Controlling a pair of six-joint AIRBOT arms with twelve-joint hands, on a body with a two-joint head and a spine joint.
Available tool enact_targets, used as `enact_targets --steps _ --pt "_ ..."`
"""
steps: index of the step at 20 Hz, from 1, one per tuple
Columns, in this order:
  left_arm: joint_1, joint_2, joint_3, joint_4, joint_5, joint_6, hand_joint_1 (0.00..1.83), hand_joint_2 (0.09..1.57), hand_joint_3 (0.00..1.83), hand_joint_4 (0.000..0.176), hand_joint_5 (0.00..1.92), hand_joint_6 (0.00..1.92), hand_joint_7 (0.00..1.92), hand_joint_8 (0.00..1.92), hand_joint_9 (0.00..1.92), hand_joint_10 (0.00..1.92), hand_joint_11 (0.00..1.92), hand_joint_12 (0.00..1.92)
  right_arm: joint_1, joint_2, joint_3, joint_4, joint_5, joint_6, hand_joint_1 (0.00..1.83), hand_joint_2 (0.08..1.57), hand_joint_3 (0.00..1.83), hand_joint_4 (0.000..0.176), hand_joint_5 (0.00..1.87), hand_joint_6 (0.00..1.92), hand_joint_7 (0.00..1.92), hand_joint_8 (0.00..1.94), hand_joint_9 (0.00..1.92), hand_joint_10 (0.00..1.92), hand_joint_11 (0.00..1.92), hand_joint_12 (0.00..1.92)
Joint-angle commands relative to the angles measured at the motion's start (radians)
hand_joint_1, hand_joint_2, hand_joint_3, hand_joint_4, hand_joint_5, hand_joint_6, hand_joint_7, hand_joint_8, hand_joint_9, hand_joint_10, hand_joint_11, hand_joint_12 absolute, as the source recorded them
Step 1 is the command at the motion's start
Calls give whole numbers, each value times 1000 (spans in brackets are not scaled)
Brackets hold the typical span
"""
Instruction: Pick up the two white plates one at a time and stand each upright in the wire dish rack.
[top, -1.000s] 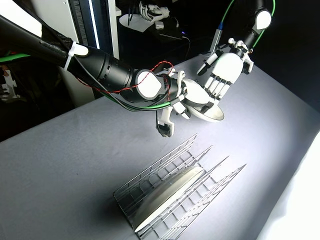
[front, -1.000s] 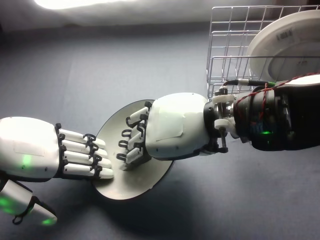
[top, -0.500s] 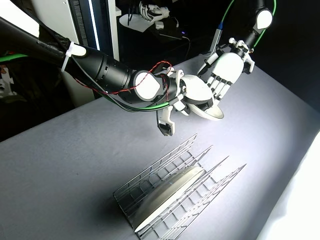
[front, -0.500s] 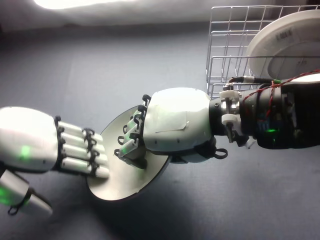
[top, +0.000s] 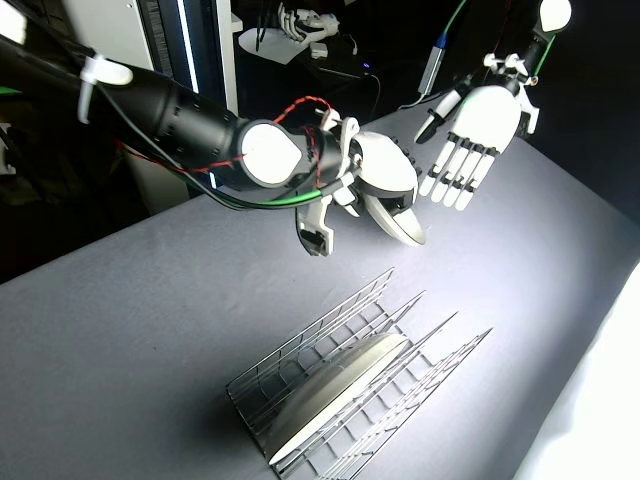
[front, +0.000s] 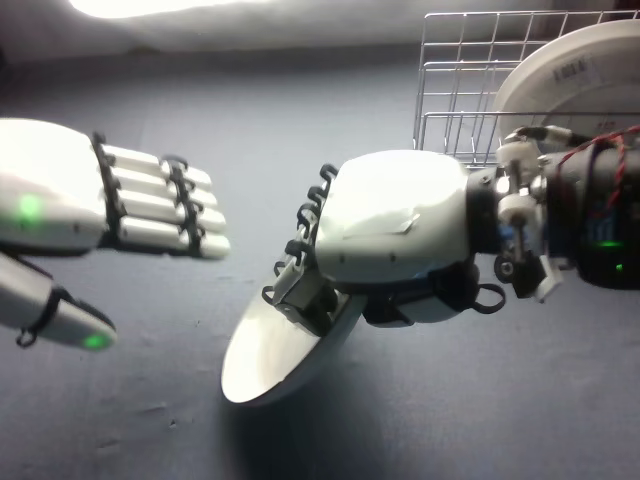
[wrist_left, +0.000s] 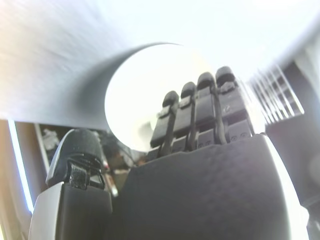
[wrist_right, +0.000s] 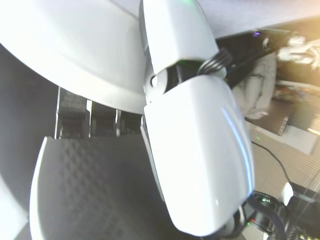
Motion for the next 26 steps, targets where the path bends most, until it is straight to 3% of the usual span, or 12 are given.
enact_targets --steps 1,4,10,11,13,14,20,26 --pt "-16 13 10 -59 -36 -11 0 1310 11 0 0 0 0 0 0 0 0 0 19 12 -12 51 84 2 1492 1094 2 0 899 1017 954 851 1008 945 876 1480" --pt "-42 17 40 -63 -49 -38 0 1303 6 0 0 0 0 0 0 0 0 0 46 57 -45 116 100 2 1495 1081 0 0 941 927 966 861 1044 894 905 1435" --pt "-60 25 93 -62 -46 -47 0 1313 9 0 0 0 0 0 0 0 0 0 62 152 -123 366 134 3 1497 1061 0 0 989 823 1039 776 1075 834 928 1419" --pt "-60 26 100 -59 -46 -47 0 1313 9 0 0 0 0 0 0 0 0 0 67 167 -132 403 139 3 1413 1061 2 0 1003 866 1064 782 1076 932 941 1146" --pt "-58 27 105 -50 -46 -47 0 1308 6 0 0 0 0 0 0 0 0 0 71 188 -145 475 139 4 1393 1061 0 0 1008 874 1070 796 1081 938 989 994" --pt "-53 29 105 -39 -45 -47 0 1305 4 0 0 0 0 0 0 0 0 0 83 212 -155 572 140 5 1392 1060 0 0 1009 870 1078 795 1081 934 987 983" --pt "-21 54 99 -35 -42 -49 0 1308 3 0 0 0 0 0 0 0 0 0 107 262 -159 780 130 11 1393 1062 1 0 996 867 1069 827 1087 927 1011 958" --pt "-55 78 66 -19 -37 -85 0 1312 4 0 0 0 0 0 0 0 0 0 121 312 -159 979 102 13 1387 1074 0 0 987 947 1053 827 1037 966 1051 921"
